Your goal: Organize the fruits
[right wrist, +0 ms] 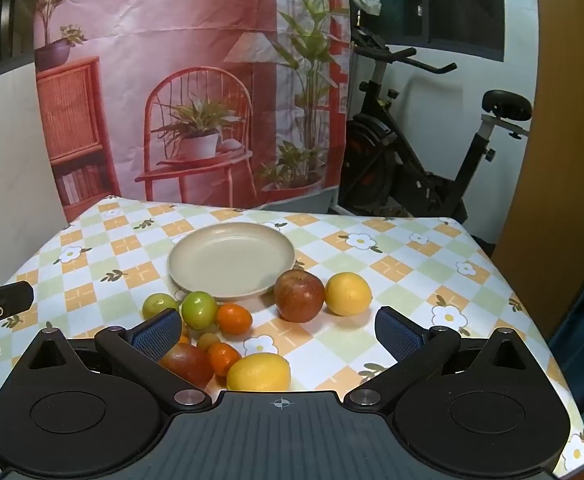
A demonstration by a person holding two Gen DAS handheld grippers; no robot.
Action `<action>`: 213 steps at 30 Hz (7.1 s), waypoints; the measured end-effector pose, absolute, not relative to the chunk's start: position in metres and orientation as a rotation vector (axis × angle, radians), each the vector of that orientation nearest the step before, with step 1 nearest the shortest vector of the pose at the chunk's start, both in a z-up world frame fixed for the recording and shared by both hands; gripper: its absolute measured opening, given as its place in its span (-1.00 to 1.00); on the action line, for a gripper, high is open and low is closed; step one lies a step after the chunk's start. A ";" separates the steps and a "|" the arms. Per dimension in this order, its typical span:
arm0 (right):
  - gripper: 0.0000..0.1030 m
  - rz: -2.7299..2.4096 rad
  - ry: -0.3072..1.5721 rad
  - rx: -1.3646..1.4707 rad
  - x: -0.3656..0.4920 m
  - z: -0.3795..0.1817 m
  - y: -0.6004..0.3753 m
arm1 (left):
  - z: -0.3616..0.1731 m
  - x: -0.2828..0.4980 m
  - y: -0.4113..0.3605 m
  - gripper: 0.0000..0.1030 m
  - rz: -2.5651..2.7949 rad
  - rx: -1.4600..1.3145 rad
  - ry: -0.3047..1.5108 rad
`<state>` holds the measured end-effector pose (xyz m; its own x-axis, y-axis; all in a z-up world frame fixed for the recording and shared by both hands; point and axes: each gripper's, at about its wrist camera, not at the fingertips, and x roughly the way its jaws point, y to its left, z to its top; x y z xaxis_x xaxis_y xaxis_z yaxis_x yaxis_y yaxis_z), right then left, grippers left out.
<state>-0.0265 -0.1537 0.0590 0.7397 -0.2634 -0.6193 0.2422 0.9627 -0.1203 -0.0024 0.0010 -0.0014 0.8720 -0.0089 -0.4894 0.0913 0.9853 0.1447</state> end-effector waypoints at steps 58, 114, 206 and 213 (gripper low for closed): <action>0.99 -0.278 0.679 -0.033 -0.028 0.061 -0.153 | -0.002 -0.004 0.000 1.00 -0.052 0.166 0.505; 0.62 0.033 0.673 -0.132 0.028 -0.029 -0.142 | -0.055 0.089 0.024 0.63 -0.099 -0.003 0.641; 0.09 0.248 0.879 0.058 -0.004 -0.088 -0.149 | -0.131 0.086 -0.025 -0.07 -0.547 -0.280 0.946; 0.11 0.240 0.869 0.057 -0.004 -0.089 -0.146 | -0.133 0.086 -0.021 -0.10 -0.556 -0.313 0.944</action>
<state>-0.0040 -0.1462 -0.0891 0.6208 0.2317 -0.7489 -0.1858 0.9716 0.1466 0.0859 -0.0213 -0.1334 0.4622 -0.5755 -0.6747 0.3104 0.8177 -0.4848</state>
